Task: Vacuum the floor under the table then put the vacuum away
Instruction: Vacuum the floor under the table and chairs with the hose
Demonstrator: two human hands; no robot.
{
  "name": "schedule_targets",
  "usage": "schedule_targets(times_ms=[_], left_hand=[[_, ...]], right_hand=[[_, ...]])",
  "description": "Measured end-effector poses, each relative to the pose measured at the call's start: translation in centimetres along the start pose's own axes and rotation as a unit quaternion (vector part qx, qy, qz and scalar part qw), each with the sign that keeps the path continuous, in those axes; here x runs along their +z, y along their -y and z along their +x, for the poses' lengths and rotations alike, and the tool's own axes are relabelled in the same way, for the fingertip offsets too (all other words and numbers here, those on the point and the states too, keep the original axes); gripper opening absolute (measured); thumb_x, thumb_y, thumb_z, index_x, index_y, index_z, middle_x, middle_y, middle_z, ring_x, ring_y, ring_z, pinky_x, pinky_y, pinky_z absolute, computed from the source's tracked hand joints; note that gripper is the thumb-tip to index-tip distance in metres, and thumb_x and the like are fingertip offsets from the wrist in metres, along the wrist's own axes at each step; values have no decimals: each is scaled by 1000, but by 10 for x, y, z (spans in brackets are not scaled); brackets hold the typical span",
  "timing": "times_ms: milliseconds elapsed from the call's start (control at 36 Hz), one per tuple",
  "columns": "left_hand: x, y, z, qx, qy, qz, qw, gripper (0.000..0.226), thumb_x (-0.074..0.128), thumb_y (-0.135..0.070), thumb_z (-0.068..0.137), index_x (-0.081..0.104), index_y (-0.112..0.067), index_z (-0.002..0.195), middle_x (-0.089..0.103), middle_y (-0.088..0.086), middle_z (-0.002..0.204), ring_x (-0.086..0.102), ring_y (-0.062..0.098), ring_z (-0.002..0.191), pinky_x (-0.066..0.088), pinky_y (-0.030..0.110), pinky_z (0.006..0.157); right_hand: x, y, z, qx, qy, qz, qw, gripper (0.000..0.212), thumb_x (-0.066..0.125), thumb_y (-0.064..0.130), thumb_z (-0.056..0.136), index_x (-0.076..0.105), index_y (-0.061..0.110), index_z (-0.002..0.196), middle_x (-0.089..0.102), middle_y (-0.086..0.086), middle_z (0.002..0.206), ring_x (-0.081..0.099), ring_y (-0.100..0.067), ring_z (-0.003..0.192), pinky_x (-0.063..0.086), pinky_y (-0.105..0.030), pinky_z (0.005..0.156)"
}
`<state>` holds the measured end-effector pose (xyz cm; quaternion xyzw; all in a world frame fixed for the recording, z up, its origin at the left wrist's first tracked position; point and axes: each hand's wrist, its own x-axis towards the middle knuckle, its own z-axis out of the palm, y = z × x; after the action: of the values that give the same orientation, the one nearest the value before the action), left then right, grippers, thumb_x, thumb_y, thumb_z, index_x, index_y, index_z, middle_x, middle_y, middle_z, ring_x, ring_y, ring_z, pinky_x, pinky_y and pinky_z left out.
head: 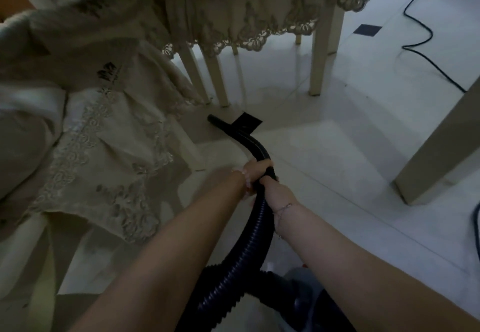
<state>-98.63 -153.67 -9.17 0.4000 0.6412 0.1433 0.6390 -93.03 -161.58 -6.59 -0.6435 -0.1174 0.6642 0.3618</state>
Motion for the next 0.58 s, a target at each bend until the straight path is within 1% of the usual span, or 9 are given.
schedule_targets(times_ms=[83,111,139,194,250,306,389,472,583], left_hand=[[16,1,-22,-19,38,44,998,62,53,-25,84,38,4,137,53,14,130,50,25,97,49,38,88],[19,2,-26,-13,35,65,997,67,57,-31,78,42,5,133,53,9,127,47,23,96,46,41,98],[19,6,-25,-18,37,76,996,71,60,-36,72,47,8,127,57,12,123,48,23,91,47,42,99],[20,6,-22,-9,55,77,996,38,52,-26,87,50,11,99,64,20,106,55,17,70,56,27,71],[17,5,-15,1,51,55,997,12,42,-11,96,44,0,99,62,23,97,58,15,57,51,19,47],[14,-3,-19,23,28,38,999,22,44,-10,95,43,0,114,59,20,85,59,20,61,51,19,44],[7,-9,-16,44,4,23,999,50,54,-19,88,42,7,129,61,22,98,62,25,75,54,26,57],[1,-11,-18,53,24,4,998,19,50,-10,95,46,3,109,58,18,79,64,15,51,52,20,45],[-8,-8,-9,67,22,-22,997,8,55,-5,93,49,-1,92,54,16,71,60,10,38,50,19,40]], right_hand=[[-4,-8,1,4,-38,28,999,34,43,14,95,59,-1,121,64,-11,101,47,-16,57,36,-22,47],[-5,-9,-1,-1,-46,44,998,33,42,12,96,58,-2,122,60,-8,99,45,-15,57,35,-21,47],[-7,-11,-3,-5,-44,50,998,32,41,12,97,57,-2,121,57,-9,95,44,-14,57,36,-20,44],[-9,-13,-8,1,-35,44,998,26,43,15,96,57,5,116,58,-10,88,48,-15,57,37,-19,38],[-9,-11,-11,10,-36,31,999,24,46,18,93,58,8,111,60,-11,85,52,-18,59,38,-20,44],[-8,-6,-9,5,-27,7,1000,27,47,23,91,62,5,106,61,-12,88,56,-22,69,43,-24,61],[-3,-1,-8,-13,-23,-29,999,26,44,25,91,62,7,98,60,-11,89,56,-23,79,41,-30,70],[4,-1,-8,-24,-30,-28,999,32,46,29,88,64,8,105,66,-10,92,62,-25,78,47,-31,71],[8,1,-11,-30,0,-28,999,31,48,27,90,63,8,108,67,-14,96,62,-26,75,49,-32,68]])
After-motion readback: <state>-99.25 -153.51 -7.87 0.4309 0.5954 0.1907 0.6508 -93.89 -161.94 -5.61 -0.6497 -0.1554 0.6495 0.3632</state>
